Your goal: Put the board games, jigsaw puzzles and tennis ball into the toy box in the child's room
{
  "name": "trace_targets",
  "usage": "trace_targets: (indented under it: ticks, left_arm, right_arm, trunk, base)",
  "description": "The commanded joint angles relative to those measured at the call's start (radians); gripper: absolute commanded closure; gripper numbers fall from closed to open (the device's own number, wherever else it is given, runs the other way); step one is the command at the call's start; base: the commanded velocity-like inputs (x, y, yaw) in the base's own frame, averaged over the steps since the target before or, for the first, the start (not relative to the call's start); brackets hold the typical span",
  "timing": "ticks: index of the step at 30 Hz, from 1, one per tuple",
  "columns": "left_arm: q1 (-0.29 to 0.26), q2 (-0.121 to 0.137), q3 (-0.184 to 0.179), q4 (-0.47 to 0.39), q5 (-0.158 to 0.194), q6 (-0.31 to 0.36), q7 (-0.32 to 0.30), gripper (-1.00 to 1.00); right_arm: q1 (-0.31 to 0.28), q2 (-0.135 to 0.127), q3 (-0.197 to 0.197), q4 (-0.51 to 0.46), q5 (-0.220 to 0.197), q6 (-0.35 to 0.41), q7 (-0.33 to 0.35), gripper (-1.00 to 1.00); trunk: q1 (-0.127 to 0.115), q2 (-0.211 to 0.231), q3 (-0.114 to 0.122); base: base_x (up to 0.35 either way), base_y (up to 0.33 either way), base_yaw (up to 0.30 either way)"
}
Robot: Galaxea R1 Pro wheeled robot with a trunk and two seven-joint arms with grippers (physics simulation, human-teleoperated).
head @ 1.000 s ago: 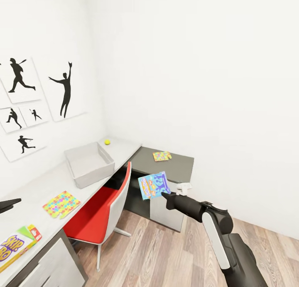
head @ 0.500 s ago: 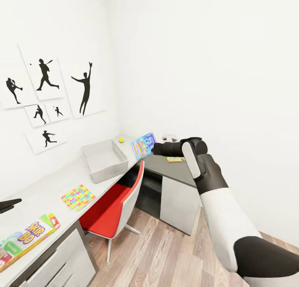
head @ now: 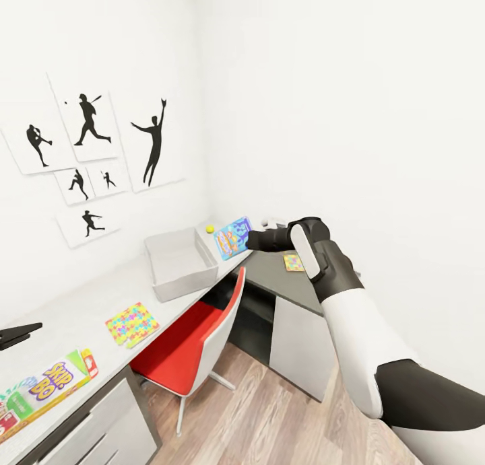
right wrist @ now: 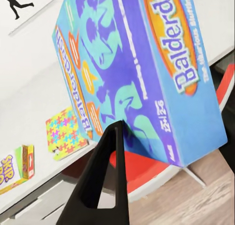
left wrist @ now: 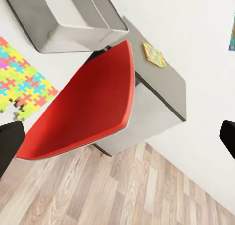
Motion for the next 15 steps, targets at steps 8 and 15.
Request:
trace_targets:
  ticks: [8, 15]
  left_arm:
    - [-0.001, 0.000, 0.001, -0.001, 0.001, 0.009, -0.002, -1.00]
    - [-0.001, 0.000, 0.001, -0.001, 0.001, 0.009, -0.002, -1.00]
  right_arm:
    - [-0.001, 0.000, 0.004, 0.000, 0.009, 0.004, 0.005, 1.00]
    - [-0.001, 0.000, 0.008, -0.002, 0.012, 0.004, 0.001, 1.00]
  trunk:
    - [0.001, -0.002, -0.001]
    - [0.001, -0.002, 0.002]
  base:
    - [0.224, 0.049, 0.069]
    - [0.244, -0.055, 0.260]
